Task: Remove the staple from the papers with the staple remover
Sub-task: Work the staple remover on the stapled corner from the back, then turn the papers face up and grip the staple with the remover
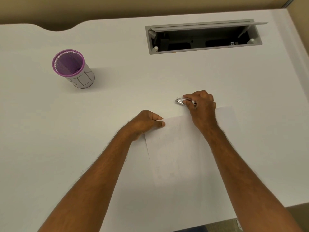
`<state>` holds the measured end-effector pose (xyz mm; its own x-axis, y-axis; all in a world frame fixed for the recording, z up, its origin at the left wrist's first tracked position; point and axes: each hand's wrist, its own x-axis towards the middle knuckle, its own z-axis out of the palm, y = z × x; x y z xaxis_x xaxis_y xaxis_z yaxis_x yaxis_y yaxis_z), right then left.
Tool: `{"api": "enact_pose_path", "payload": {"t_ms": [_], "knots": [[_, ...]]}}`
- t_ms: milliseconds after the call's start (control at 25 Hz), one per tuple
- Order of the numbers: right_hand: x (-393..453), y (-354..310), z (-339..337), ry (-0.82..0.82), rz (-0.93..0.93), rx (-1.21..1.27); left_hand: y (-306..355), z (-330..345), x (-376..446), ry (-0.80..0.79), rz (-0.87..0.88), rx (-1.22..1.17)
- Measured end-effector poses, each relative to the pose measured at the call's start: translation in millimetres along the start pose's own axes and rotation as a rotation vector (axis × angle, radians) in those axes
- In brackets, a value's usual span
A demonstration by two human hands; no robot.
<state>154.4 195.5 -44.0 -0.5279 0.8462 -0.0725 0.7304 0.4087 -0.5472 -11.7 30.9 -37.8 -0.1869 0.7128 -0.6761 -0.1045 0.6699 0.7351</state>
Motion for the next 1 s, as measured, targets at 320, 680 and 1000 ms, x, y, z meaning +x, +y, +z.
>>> {"api": "enact_pose_path", "payload": {"t_ms": [320, 680, 1000], "knots": [[-65, -34, -24, -0.067, -0.319, -0.134, 21, -12, -7, 0.057, 0.19, 0.248], [-100, -77, -63, 0.192, -0.072, 0.113, 29, 39, -60, 0.739, 0.39, -0.232], [-165, -109, -20, 0.075, -0.21, -0.051, 15, 56, -80, 0.421, 0.124, -0.827]]}}
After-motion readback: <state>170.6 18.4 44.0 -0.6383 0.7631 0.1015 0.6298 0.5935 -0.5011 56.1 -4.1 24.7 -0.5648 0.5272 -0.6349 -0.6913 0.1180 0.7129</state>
